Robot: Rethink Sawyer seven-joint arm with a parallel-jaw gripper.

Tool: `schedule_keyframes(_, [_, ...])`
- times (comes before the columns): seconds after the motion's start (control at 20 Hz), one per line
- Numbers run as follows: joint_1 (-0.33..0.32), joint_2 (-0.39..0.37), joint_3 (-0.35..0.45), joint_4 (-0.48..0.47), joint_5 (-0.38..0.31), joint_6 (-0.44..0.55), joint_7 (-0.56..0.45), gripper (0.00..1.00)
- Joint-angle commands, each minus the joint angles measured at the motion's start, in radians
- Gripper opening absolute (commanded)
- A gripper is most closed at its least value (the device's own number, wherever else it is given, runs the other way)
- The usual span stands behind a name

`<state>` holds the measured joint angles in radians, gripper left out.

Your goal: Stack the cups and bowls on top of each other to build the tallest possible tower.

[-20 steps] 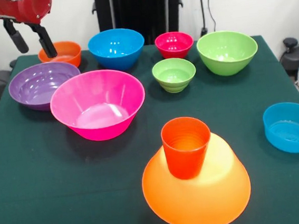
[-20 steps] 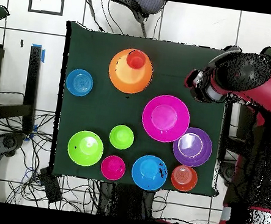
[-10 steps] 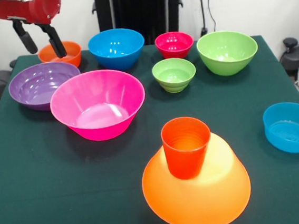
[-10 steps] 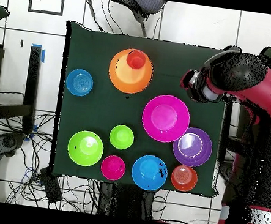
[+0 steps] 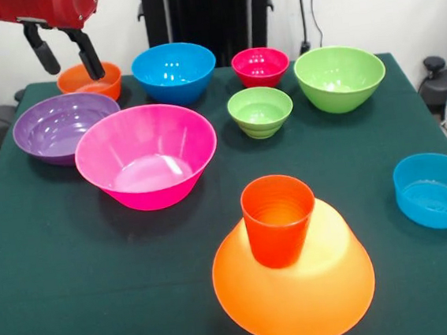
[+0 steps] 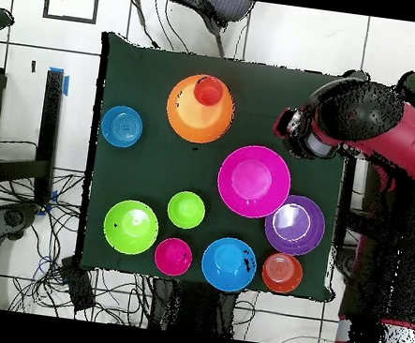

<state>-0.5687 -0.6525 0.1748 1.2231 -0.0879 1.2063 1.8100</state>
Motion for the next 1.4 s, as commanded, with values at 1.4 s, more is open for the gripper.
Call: schedule_keyframes(1.4, [-0.103,-0.047,0.261,0.387,-0.136,-0.385,-0.258,1.0])
